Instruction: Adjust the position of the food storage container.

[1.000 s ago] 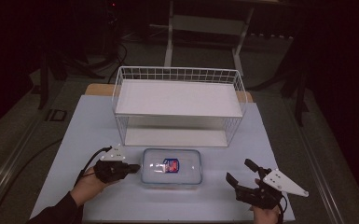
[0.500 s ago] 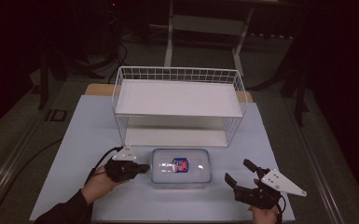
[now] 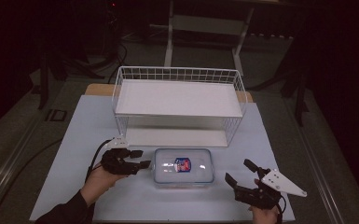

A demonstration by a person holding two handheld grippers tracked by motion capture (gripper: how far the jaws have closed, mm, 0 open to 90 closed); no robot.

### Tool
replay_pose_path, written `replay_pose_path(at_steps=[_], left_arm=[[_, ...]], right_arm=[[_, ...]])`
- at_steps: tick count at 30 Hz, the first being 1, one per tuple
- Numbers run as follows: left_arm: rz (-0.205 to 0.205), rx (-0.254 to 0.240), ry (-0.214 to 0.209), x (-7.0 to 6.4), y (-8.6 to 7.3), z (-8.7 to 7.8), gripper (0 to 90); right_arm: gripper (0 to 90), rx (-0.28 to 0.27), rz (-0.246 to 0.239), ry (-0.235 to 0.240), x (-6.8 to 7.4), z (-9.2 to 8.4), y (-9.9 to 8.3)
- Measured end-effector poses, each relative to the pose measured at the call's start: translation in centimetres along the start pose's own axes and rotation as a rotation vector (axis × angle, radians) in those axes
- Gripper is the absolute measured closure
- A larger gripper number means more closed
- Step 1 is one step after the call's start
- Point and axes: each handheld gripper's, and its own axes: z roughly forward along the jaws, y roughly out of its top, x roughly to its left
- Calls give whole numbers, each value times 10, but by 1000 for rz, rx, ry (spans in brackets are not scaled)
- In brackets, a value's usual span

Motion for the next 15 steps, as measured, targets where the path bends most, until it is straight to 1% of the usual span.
replay_pose_path(at_steps=[1, 3, 4, 5, 6, 7, 8, 10, 11, 13, 15], left_arm=[[-8, -5, -26, 0, 0, 0, 397], [-23, -13, -47, -3, -1, 0, 358], [-28, -17, -72, -4, -2, 0, 320], [-42, -10, -95, -5, -3, 1, 261], [-59, -8, -106, -5, -3, 2, 223], [-59, -8, -106, -5, -3, 2, 187], [-73, -3, -134, -5, -3, 4, 104], [-90, 23, -153, -4, -3, 8, 1], [-97, 33, -156, -4, -3, 10, 1], [-105, 34, -142, -3, -3, 12, 1], [-121, 29, -117, -2, -3, 14, 1]], right_arm=[[140, -1, 1, 0, 0, 0, 0], [134, -1, 1, 4, -1, 0, -1], [131, 6, 5, 8, -1, 1, -1], [130, 11, 4, 14, -1, 2, -1], [128, 16, 2, 13, -1, 3, -2], [128, 16, 2, 13, -1, 3, -2], [117, 18, 1, 16, -1, 5, -2], [115, 20, -4, 12, 0, 7, -2], [115, 20, -4, 12, 0, 7, -2], [111, 23, -9, 14, 2, 8, -2], [111, 30, -19, 11, 3, 10, -2]])
